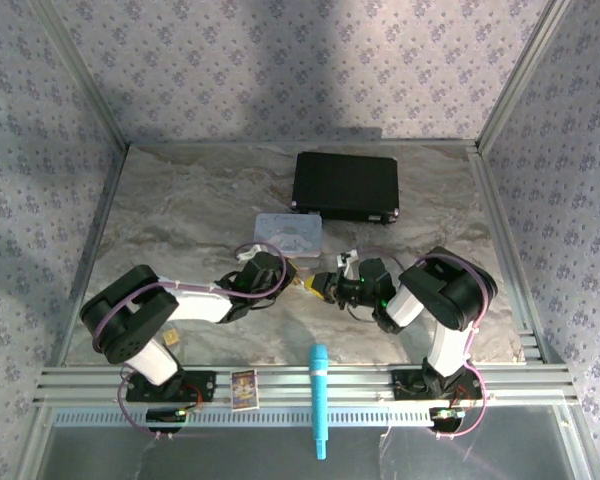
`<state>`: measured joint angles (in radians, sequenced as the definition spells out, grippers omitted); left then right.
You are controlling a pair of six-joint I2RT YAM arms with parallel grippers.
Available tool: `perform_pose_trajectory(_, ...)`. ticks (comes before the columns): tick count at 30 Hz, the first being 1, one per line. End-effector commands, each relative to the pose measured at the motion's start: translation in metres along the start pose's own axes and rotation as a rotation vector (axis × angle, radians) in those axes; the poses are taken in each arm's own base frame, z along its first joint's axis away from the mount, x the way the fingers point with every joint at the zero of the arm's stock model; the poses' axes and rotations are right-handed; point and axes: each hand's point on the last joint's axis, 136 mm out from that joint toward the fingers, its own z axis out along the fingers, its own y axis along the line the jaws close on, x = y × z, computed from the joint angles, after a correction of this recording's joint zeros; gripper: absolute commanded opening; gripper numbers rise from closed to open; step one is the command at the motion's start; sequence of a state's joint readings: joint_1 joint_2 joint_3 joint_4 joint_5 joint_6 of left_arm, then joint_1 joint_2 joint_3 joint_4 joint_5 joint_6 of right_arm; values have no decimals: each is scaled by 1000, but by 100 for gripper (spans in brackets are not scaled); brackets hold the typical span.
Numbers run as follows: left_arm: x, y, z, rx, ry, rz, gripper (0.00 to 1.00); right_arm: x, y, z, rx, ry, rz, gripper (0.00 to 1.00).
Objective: Unlock the padlock with the key
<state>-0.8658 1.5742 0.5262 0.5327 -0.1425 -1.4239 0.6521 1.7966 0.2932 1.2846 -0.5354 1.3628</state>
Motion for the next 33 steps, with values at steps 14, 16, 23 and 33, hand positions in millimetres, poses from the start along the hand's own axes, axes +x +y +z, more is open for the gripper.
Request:
perform_pose_trajectory(14,0,-14,1,57,10,-56,0,-1,9,-2,-35,-25,-1,0)
perform_pose_trajectory(16,0,-14,-1,62,7,-59,0,-4,8,-4,-29,-31,5,0)
perform_pose_trajectory(23,1,-14,0,67,15,-69,0,-4,8,2,-35,-16,4,0)
perform_pose_trajectory(33,6,-20,0,94,37,-92,0,-7,3,7,-37,-32,27,0)
